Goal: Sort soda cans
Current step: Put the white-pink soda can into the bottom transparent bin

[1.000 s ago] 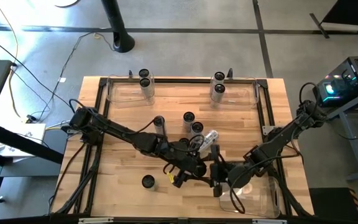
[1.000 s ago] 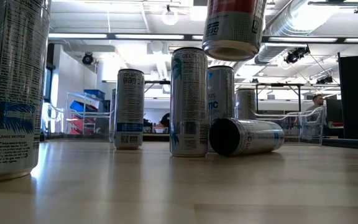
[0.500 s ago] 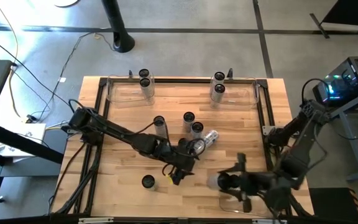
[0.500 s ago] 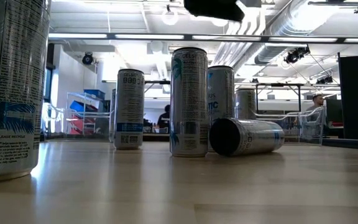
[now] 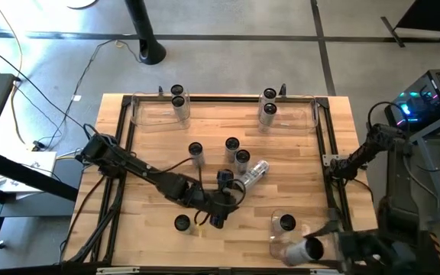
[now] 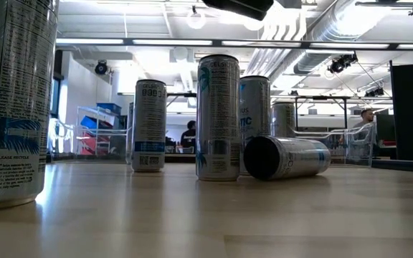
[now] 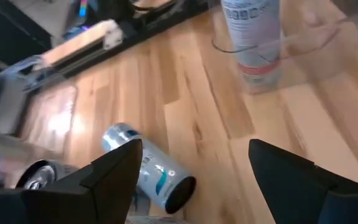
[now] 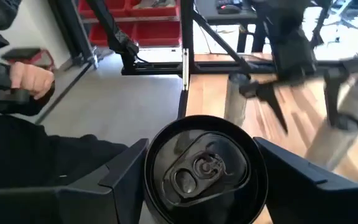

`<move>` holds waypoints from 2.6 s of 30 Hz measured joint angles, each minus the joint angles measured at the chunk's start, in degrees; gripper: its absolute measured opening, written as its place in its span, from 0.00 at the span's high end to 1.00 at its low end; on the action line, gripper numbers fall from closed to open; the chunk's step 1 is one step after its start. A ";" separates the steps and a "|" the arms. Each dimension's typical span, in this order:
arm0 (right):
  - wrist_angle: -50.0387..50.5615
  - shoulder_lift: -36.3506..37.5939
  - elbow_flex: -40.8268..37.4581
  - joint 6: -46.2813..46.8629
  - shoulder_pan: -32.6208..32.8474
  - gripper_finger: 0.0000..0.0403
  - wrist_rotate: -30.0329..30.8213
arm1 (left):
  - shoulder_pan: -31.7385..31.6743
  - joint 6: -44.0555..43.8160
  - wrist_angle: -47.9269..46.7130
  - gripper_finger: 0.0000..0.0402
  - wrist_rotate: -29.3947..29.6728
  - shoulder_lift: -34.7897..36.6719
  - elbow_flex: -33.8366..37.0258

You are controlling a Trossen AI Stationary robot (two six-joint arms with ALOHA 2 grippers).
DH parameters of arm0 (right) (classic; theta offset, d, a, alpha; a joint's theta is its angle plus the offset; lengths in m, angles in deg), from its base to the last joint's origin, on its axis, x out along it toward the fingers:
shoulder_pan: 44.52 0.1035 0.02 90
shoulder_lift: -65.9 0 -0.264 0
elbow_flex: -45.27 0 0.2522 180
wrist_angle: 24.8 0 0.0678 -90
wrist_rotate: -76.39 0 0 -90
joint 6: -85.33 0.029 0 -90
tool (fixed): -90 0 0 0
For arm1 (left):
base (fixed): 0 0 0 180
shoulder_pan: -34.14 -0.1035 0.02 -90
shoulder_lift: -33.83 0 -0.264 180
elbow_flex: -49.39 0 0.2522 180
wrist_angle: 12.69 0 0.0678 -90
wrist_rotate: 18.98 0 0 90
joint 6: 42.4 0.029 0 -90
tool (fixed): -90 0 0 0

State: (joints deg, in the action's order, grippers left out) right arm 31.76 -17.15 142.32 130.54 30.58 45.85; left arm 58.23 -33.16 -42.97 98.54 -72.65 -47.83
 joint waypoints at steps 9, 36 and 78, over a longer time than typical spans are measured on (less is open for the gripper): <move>17.35 -1.92 -2.67 28.04 4.68 0.41 3.90 | 2.02 -6.63 4.86 0.28 3.30 2.72 8.53; 21.42 -2.57 -16.23 38.84 -5.74 0.41 -16.00 | 2.57 -8.57 10.80 0.28 4.64 4.33 13.36; 18.81 -2.65 -23.13 38.45 -0.93 0.41 -7.30 | 2.57 -12.21 10.82 0.28 4.62 4.26 13.33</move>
State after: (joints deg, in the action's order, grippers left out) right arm 50.56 -19.81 119.19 168.98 29.65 38.56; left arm 60.79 -45.36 -32.14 103.16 -68.38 -34.50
